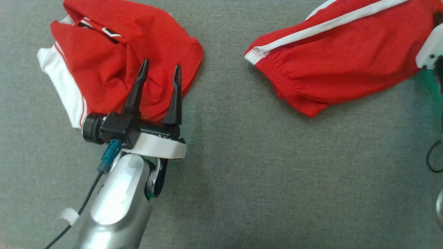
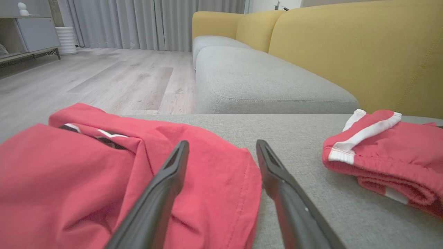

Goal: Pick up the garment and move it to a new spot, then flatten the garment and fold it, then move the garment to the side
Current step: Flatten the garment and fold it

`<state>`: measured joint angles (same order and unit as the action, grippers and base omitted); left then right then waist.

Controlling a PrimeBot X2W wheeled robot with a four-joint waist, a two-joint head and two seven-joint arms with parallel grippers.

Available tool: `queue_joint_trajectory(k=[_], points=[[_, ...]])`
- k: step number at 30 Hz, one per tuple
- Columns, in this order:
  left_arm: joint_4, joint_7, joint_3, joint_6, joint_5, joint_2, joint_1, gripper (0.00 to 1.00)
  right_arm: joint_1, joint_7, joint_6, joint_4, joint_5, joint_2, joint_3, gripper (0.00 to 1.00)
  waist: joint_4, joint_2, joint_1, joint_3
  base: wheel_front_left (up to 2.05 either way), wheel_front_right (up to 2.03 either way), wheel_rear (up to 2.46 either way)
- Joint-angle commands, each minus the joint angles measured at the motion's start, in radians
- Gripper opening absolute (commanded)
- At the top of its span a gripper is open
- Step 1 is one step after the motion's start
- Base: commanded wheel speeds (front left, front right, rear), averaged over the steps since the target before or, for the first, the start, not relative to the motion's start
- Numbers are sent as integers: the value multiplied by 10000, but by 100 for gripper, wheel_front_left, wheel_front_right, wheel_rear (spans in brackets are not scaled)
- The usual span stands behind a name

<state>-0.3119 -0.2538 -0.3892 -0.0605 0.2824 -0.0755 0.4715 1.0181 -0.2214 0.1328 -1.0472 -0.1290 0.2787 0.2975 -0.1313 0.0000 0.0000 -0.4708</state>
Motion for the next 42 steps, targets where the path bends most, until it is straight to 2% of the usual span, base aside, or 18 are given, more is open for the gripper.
queue_joint_trajectory(k=[1,9,15,17,22,28,35,42], points=[[206,-80,423,65,-108,-104,78,100,-108,323,-21,-30,245,-92,-47,0,176,0,0,128,0,0,0],[74,-80,702,217,-273,-64,-81,100,-442,1761,-21,-157,1811,-45,-129,0,802,0,0,697,0,0,0],[20,-80,872,289,-370,-57,-238,100,-1339,2124,-21,87,2926,467,-69,0,1180,0,0,1062,0,0,0],[-6,-80,902,316,-391,-45,-293,100,-1693,2162,-21,79,3091,768,186,0,1228,0,0,1151,0,0,0],[-47,-80,952,389,-426,-27,-422,100,-2233,2352,-21,20,3158,1021,809,0,1248,0,0,1300,0,0,0],[-82,-80,1102,458,-465,-42,-615,100,-2450,2618,-21,124,3252,757,1258,0,1181,0,0,1436,0,0,0],[-199,-80,1221,510,-497,-33,-763,100,-2425,3106,-21,949,3945,182,606,0,1098,0,0,1709,0,0,0],[-347,-80,1255,546,-488,19,-958,100,-2824,3104,-21,2590,5671,-353,-1205,0,1012,0,0,2234,0,0,0]])
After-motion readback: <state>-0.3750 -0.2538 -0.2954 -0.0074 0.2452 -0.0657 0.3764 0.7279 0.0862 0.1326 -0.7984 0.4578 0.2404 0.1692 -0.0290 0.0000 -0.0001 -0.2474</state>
